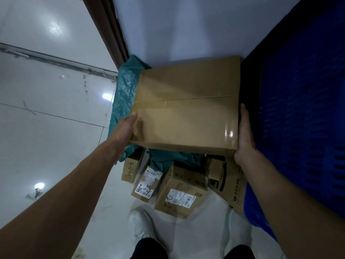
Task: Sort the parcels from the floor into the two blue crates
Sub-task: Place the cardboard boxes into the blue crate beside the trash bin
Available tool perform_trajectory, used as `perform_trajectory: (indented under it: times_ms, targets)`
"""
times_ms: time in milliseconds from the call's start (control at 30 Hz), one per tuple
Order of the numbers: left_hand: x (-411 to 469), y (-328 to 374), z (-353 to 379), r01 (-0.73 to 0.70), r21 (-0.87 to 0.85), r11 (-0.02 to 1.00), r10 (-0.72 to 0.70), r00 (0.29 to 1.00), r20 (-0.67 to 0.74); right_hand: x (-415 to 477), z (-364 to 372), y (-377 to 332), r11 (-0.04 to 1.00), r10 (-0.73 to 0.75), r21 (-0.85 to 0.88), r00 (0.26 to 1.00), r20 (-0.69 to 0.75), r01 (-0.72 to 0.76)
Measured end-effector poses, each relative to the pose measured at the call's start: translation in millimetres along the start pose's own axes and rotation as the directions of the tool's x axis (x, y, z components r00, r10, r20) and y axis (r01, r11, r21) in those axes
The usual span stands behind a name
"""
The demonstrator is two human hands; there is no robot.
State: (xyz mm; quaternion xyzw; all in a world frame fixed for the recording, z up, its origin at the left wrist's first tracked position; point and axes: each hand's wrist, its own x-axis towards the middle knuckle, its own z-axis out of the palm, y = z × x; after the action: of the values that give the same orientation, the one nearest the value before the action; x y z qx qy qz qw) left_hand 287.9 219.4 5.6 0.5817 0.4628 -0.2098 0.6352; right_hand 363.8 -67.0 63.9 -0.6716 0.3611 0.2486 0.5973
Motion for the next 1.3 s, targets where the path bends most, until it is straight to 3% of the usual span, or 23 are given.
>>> perform_trajectory:
  times_ms: [167, 333, 700, 1000, 1300]
  targets:
    - [-40, 11, -10, 0.004, 0.013, 1.000, -0.004, 1.000, -0.026, -53, -6, -11, 1.000, -0.001, 0.015, 0.997, -0.076, 0.003]
    - [-128, 52, -30, -0.020, 0.013, 1.000, 0.022, 0.986, -0.165, -134, -19, -36, 0.999, 0.020, 0.042, 0.990, -0.137, -0.015]
    - [-383, 193, -25, -0.234, -0.024, 0.972, 0.213, 0.919, -0.333, -317, -88, -192, 0.980, -0.122, -0.156, 0.993, 0.000, 0.121]
    - [-546, 269, 85, -0.426, 0.014, 0.905, 0.401, 0.840, -0.365, -393, -252, -302, 0.964, -0.259, -0.034, 0.961, 0.095, 0.263]
    - [-642, 318, 231, -0.600, 0.051, 0.798, 0.597, 0.776, -0.203, -425, -433, -348, 0.882, -0.448, 0.196, 0.891, 0.069, 0.429]
